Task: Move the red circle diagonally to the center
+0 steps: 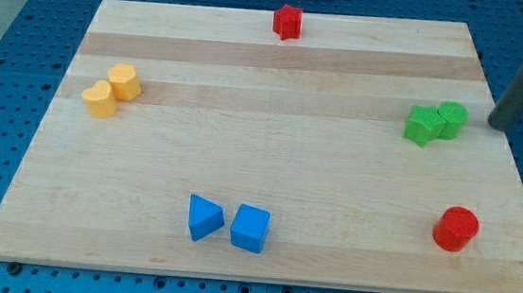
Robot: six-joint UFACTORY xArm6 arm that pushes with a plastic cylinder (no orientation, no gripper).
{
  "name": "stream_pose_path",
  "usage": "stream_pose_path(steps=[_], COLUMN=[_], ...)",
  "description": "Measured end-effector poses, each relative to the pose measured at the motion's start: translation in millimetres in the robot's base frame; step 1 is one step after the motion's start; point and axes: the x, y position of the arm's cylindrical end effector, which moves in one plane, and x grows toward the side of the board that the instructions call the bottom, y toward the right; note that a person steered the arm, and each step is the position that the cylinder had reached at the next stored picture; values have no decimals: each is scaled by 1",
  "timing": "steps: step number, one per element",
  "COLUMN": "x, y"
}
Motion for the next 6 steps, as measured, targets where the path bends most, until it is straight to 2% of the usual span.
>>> stream_pose_path(steps=[2,4,5,6], x=[101,129,162,166], y=[-2,-3,-10,-11])
